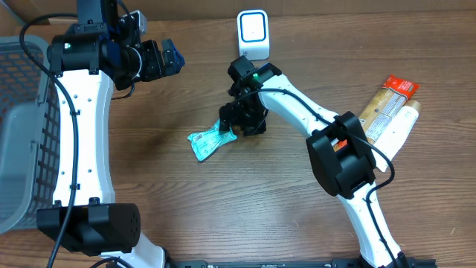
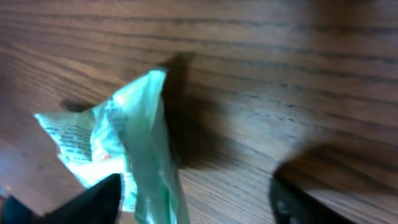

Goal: Scan the item barcode
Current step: 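Grasp the mint-green snack bag with the right gripper, then lift the mint-green bag up to the white scanner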

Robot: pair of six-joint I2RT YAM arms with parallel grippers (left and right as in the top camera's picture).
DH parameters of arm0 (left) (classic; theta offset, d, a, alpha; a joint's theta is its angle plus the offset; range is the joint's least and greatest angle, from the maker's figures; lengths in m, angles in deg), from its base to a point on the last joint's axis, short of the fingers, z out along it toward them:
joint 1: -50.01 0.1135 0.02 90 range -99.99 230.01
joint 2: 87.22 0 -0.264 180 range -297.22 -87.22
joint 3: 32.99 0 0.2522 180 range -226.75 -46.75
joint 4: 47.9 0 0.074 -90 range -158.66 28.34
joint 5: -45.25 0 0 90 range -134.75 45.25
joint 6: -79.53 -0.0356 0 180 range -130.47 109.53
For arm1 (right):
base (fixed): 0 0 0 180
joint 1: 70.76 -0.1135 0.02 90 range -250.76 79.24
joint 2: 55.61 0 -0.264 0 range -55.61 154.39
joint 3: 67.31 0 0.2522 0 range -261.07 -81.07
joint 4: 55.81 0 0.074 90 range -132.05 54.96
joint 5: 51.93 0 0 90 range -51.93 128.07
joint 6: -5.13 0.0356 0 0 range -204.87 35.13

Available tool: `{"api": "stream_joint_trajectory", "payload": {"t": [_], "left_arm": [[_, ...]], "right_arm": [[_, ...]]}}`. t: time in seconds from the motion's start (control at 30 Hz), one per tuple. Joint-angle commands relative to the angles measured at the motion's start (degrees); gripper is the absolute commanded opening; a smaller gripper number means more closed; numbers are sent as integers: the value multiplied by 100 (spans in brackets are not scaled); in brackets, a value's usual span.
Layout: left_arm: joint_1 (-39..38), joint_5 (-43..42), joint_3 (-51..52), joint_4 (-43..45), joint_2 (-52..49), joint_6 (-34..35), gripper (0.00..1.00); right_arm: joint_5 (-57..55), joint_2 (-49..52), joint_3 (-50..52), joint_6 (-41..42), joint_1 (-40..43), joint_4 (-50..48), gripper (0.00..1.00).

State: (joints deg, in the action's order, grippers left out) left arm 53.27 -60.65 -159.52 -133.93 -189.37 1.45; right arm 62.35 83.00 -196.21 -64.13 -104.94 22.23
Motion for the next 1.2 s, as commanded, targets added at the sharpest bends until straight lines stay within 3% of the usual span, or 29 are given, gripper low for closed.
{"api": "stream_joint_trajectory", "payload": {"t": [0.0, 0.13, 0.23, 0.33, 0.47, 0.57, 0.6, 0.77, 0.87, 1.17], "left_arm": [[7, -42, -96, 9, 2, 50, 100], [7, -42, -96, 9, 2, 50, 100], [7, -42, -96, 9, 2, 50, 100], [7, -39, -96, 9, 2, 50, 100], [7, -42, -96, 9, 2, 50, 100], [7, -42, -96, 9, 2, 50, 100], [7, -42, -96, 9, 2, 50, 100], [7, -42, -96, 9, 2, 50, 100], [7, -42, -96, 7, 2, 50, 100], [7, -42, -96, 9, 2, 50, 100]], "right_arm": [[-142, 44, -76, -1237, 201, 330, 90], [313, 44, -203, -2184, 542, 448, 94], [905, 87, -192, -3097, 776, 238, 85], [1158, 212, -177, -3193, 826, 11, 83], [1644, 328, -33, -3093, 675, -249, 77], [1696, 437, -33, -2483, 415, -522, 65], [1694, 527, -33, -2039, 275, -708, 56], [1633, 704, -33, -1325, 11, -831, 32], [1639, 702, -33, -1250, -22, -765, 6], [2253, 179, -46, -1176, 643, -632, 4]]}}
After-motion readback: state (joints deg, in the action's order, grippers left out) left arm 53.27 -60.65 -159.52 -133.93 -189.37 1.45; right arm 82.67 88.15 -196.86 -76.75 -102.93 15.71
